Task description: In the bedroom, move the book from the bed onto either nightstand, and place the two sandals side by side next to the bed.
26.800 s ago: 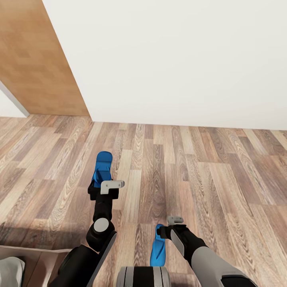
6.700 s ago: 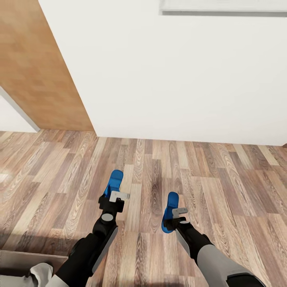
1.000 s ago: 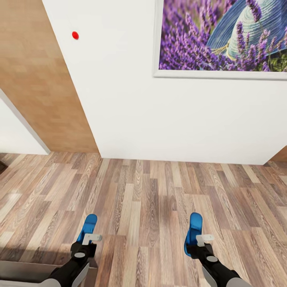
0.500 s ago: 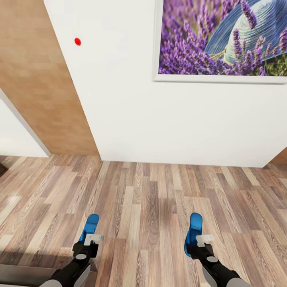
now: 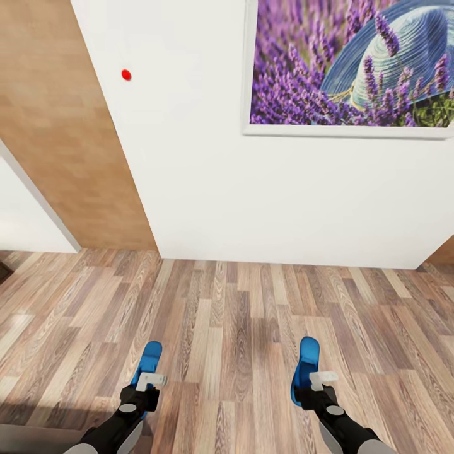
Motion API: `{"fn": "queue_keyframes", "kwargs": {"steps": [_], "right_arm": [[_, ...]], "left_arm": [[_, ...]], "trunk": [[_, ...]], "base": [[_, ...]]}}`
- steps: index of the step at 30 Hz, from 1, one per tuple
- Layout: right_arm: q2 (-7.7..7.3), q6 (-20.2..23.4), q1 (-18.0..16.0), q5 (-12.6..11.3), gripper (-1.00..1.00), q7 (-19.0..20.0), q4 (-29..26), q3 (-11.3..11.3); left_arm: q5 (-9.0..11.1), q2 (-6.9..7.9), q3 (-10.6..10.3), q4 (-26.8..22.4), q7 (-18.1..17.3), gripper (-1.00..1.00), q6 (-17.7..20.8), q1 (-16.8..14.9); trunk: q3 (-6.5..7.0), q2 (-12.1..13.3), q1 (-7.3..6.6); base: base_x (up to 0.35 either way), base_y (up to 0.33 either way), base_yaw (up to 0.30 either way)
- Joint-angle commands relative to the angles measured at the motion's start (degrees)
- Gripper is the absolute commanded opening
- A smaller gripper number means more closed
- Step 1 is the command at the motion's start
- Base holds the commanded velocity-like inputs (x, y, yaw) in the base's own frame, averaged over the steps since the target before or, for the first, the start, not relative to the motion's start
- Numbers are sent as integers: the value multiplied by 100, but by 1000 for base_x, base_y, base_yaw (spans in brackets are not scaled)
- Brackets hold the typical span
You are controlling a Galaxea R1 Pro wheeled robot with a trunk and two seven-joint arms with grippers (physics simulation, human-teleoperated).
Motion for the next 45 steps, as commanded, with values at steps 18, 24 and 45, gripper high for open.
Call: {"fn": "queue_keyframes", "kwargs": {"steps": [18,24,45], "right_arm": [[-22,-11,-3,20,-100,-41,39,30],[-34,-11,-3,20,-100,-41,41,30],[-23,-11,-5,20,-100,-41,42,30]], "left_arm": [[83,7,-40,0,13,-100,-72,-4],[85,11,-40,-1,13,-100,-78,-4],[104,13,-46,-4,13,-100,-92,-4]], "trunk": [[155,-9,3],[209,-9,3],[400,-9,3]], "base": [[0,0,0],[0,0,0],[0,0,0]]}}
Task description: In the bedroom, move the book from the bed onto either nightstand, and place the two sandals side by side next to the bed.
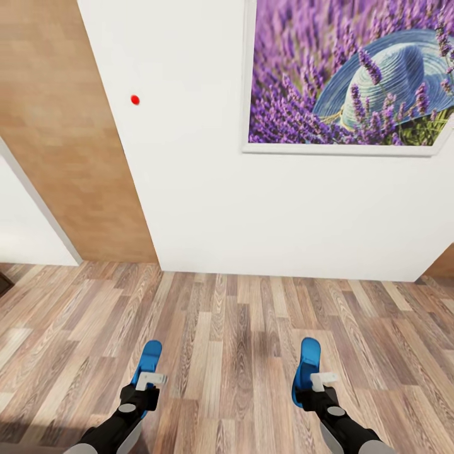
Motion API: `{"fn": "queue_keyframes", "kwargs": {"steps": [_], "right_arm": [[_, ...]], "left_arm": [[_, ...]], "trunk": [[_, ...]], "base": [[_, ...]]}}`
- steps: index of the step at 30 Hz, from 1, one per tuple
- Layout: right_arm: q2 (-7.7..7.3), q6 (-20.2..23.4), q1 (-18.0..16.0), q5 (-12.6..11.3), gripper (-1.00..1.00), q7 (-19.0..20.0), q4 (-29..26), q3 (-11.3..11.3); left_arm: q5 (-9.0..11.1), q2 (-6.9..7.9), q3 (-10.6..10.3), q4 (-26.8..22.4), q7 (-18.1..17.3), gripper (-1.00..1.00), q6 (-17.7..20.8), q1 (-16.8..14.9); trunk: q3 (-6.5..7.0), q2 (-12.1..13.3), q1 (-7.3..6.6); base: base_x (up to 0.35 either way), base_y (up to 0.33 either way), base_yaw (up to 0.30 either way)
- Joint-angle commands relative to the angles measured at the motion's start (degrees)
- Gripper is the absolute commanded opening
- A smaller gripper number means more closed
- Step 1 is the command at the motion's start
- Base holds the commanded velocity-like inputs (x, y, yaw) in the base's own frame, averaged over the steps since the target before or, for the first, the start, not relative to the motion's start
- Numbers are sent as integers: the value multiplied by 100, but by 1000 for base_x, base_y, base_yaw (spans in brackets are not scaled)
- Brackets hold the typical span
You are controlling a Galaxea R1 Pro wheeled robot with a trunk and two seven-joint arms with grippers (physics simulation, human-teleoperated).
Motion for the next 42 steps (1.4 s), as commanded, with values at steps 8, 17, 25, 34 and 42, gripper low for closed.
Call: {"fn": "queue_keyframes", "kwargs": {"steps": [8,17,25,34,42], "right_arm": [[-1,-10,-4,20,-100,-41,6,38],[0,-10,-3,20,-100,-41,6,37],[0,-10,-3,20,-100,-41,6,37],[0,-10,-3,20,-100,-41,6,37],[0,-10,-5,20,-100,-41,6,37]], "left_arm": [[65,4,-51,2,28,-100,-25,-5],[68,4,-51,2,28,-100,-25,-5],[65,4,-51,2,28,-100,-28,-5],[65,4,-51,2,28,-100,-27,-5],[62,4,-51,2,28,-100,-25,-4]], "trunk": [[63,-10,3],[145,-10,3],[218,-10,3],[299,-10,3],[372,-10,3]], "base": [[0,0,0],[0,0,0],[0,0,0],[0,0,0],[0,0,0]]}}
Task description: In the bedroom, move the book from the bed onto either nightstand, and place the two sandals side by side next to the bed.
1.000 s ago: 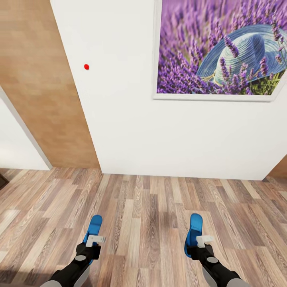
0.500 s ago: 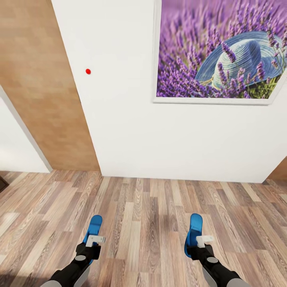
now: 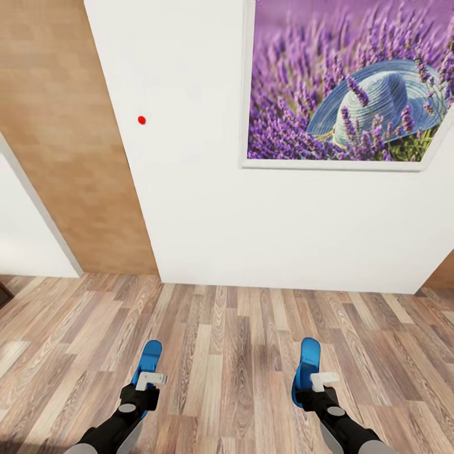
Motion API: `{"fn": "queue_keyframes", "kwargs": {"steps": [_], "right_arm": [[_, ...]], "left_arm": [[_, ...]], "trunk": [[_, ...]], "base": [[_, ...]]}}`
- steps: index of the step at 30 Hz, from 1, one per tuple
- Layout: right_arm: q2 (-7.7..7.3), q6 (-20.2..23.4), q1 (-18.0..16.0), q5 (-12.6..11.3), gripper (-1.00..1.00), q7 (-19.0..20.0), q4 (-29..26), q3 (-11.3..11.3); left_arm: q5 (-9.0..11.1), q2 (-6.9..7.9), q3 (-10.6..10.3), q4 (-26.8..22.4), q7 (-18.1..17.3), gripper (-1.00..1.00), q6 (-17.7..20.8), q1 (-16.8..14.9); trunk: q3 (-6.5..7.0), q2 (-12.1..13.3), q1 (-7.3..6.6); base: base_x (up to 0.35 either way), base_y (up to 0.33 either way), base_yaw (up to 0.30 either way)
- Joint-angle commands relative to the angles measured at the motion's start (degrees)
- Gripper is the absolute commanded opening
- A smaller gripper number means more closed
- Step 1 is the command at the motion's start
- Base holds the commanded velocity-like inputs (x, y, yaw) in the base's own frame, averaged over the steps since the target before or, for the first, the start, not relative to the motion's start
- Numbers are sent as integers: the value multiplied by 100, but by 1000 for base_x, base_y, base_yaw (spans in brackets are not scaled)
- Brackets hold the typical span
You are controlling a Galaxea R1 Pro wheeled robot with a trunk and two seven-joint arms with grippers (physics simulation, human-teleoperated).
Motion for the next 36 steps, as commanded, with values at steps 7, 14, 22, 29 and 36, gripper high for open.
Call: {"fn": "queue_keyframes", "kwargs": {"steps": [7,14,22,29,36], "right_arm": [[-2,-10,-4,20,-100,-41,6,37],[-2,-10,-3,20,-100,-41,6,37],[-2,-10,-4,20,-100,-41,6,38],[1,-10,-6,20,-100,-41,6,40],[3,-10,-4,20,-100,-41,6,43]], "left_arm": [[61,4,-49,2,28,-100,-21,-6],[61,4,-49,2,28,-100,-20,-6],[59,4,-49,2,28,-100,-19,-6],[54,4,-49,2,28,-100,-21,-6],[52,4,-49,2,28,-100,-22,-5]], "trunk": [[53,-10,3],[117,-10,3],[189,-10,3],[253,-10,3],[316,-10,3]], "base": [[0,0,0],[0,0,0],[0,0,0],[0,0,0],[0,0,0]]}}
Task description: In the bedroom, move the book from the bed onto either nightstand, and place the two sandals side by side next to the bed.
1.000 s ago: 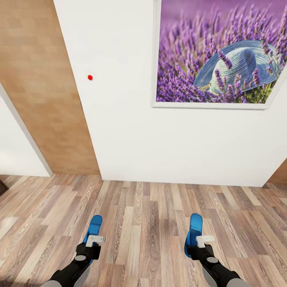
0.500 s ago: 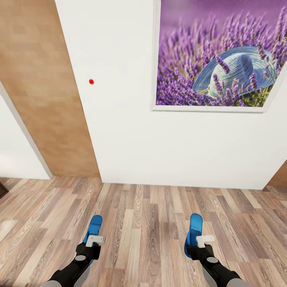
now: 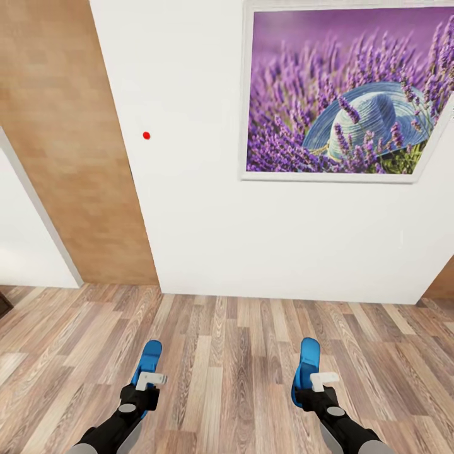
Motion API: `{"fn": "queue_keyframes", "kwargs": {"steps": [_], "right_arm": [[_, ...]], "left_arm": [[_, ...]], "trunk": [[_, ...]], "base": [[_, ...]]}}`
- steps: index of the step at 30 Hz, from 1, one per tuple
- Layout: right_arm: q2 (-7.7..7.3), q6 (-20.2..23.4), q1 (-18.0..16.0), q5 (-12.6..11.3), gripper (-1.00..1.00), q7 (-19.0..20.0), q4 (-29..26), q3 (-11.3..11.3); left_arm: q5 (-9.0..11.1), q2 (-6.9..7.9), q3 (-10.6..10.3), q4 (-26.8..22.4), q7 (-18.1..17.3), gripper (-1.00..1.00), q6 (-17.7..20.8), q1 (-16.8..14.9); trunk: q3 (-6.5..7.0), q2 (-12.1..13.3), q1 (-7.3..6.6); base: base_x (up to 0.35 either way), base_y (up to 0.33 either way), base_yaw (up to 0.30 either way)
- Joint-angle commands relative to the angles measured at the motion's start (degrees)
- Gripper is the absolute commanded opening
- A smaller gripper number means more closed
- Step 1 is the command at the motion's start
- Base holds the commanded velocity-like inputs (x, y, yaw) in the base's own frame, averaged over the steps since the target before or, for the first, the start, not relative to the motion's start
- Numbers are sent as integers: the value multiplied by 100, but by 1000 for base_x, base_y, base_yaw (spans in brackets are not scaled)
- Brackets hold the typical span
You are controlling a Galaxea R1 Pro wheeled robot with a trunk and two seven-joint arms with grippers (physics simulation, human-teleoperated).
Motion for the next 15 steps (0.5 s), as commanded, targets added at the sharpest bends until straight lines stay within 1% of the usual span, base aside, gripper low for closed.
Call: {"fn": "queue_keyframes", "kwargs": {"steps": [1,15], "right_arm": [[0,-10,-5,20,-100,-41,6,37],[2,-10,-6,20,-100,-41,6,40]], "left_arm": [[61,4,-49,2,28,-100,-20,-4],[53,3,-49,2,28,-100,-20,-4]], "trunk": [[-2,-11,3],[125,-11,3]], "base": [[0,0,0],[0,0,0]]}}
